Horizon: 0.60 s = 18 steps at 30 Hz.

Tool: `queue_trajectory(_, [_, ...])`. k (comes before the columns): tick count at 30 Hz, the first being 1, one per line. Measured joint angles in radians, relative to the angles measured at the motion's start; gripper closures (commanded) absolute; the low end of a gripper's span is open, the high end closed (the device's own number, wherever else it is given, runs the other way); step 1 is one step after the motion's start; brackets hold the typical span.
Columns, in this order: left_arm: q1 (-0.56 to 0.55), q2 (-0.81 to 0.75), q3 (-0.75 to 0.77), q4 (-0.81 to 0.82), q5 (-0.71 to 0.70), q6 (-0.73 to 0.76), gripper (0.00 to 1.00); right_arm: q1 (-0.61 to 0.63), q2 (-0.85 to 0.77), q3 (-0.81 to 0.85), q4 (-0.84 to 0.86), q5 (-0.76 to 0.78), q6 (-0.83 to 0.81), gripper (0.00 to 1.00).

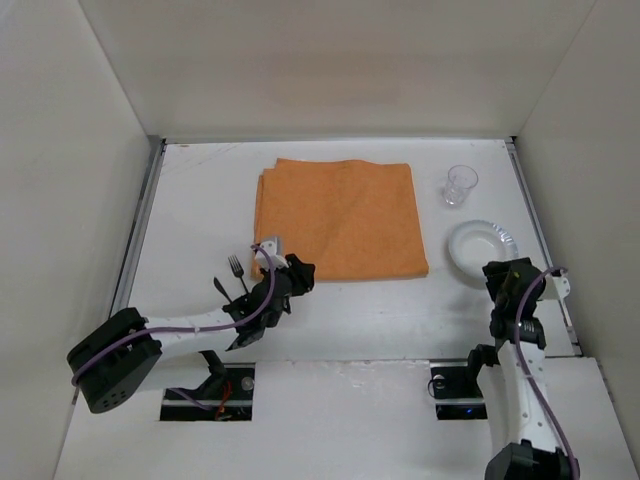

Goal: Set the dinner table for one person

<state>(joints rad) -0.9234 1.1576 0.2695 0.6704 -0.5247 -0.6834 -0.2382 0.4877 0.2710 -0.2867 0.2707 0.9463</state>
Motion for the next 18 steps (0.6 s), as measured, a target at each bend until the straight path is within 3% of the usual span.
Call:
queue_trajectory(10, [0.000,0.024,0.000,0.030,0.000,0.002,0.61,-0.010,0.306,0.001,0.058,-0.013,-0.016,0.37])
queue_trajectory(15, [0.002,0.039,0.000,0.040,0.000,0.002,0.61,-0.018,0.420,0.001,0.195,-0.053,-0.010,0.38])
queue_trajectory(18, [0.002,0.039,0.000,0.046,0.000,0.002,0.61,-0.044,0.460,-0.016,0.295,-0.076,0.007,0.43])
